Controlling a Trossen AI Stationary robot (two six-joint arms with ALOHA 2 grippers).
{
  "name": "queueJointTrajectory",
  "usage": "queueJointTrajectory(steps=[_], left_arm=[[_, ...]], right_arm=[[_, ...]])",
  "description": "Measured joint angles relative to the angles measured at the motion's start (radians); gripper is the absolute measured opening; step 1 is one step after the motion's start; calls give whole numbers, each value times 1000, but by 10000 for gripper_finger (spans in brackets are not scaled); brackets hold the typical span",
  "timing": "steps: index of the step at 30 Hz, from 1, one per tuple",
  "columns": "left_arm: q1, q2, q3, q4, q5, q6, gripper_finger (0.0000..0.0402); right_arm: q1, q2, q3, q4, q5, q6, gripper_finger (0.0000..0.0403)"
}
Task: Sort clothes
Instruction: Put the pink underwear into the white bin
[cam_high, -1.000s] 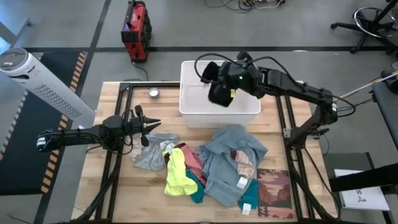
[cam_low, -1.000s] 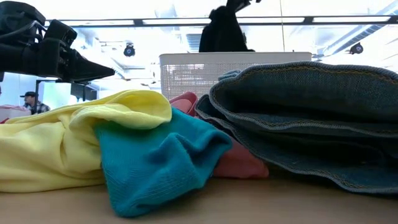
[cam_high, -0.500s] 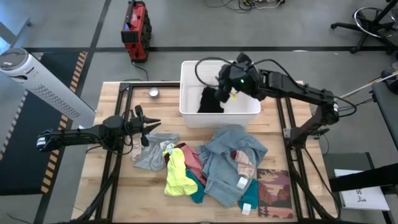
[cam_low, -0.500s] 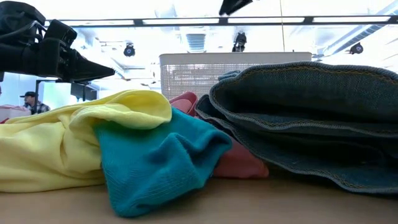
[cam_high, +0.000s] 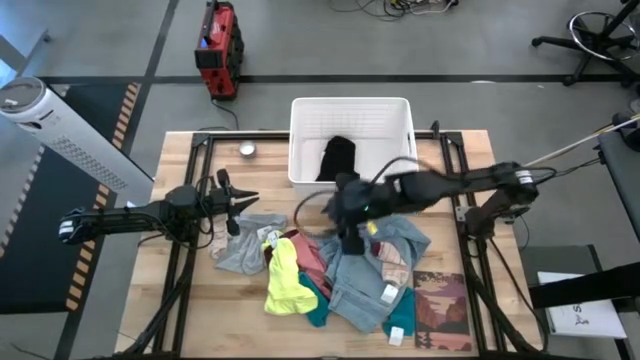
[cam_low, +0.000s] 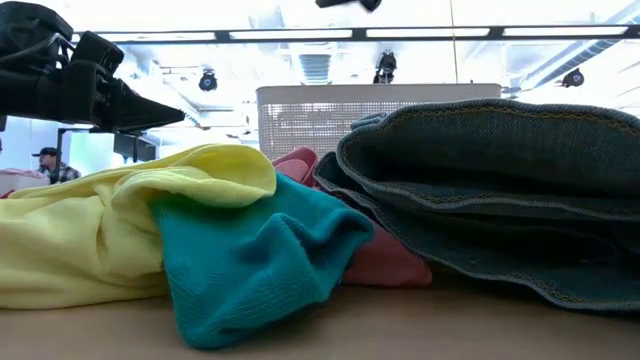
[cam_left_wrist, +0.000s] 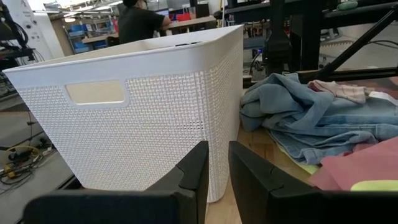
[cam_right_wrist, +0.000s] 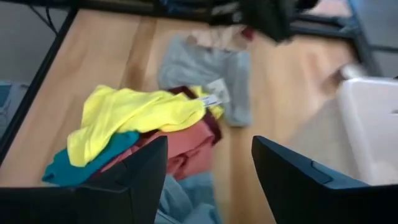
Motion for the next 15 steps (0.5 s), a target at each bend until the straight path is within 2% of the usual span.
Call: queueJointTrajectory(steps=[9,15], left_arm=[[0,2,0,0,0,0,50],[0,3,0,-1,0,0,50]], right_arm=[[15,221,-9,176,-79,53,238],[-21,334,10,256,-156,40,232]])
